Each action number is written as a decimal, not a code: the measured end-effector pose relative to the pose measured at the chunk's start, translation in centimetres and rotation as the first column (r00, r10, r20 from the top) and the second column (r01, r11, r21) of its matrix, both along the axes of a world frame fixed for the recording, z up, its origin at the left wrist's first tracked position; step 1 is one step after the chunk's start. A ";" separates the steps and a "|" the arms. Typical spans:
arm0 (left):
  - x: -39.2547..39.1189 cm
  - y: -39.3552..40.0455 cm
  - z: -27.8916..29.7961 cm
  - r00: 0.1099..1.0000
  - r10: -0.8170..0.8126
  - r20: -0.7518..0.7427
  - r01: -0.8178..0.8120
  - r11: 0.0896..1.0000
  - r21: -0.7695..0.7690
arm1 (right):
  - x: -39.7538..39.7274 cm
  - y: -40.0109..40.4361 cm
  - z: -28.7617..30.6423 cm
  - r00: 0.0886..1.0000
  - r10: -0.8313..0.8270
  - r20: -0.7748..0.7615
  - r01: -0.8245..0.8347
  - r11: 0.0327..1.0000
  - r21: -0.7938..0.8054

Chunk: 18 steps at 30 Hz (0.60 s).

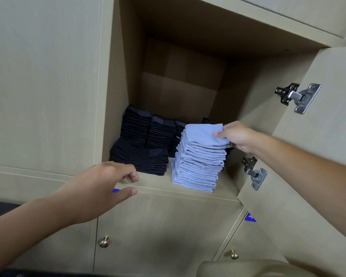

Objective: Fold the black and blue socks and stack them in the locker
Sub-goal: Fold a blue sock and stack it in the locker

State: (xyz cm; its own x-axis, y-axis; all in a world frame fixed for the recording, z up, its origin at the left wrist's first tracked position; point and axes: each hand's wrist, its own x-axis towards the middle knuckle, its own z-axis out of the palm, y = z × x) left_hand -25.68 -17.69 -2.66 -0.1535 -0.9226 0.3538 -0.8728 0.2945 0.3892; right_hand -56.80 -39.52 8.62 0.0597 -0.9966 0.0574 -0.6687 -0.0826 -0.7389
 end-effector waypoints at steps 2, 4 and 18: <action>0.0 0.0 0.0 1.000 0.000 0.001 0.000 1.000 0.002 | 0.3 0.3 -0.1 0.984 -0.044 -0.172 0.024 0.993 -0.118; 0.0 0.0 0.0 1.000 0.000 0.000 0.000 1.000 0.009 | 0.5 0.7 -0.2 0.933 -0.092 -0.348 -0.016 0.955 -0.295; 0.9 0.0 -0.5 1.000 -0.010 -0.019 0.011 0.999 0.035 | 4.4 6.1 -8.2 0.656 0.149 -0.740 -0.382 0.911 -0.156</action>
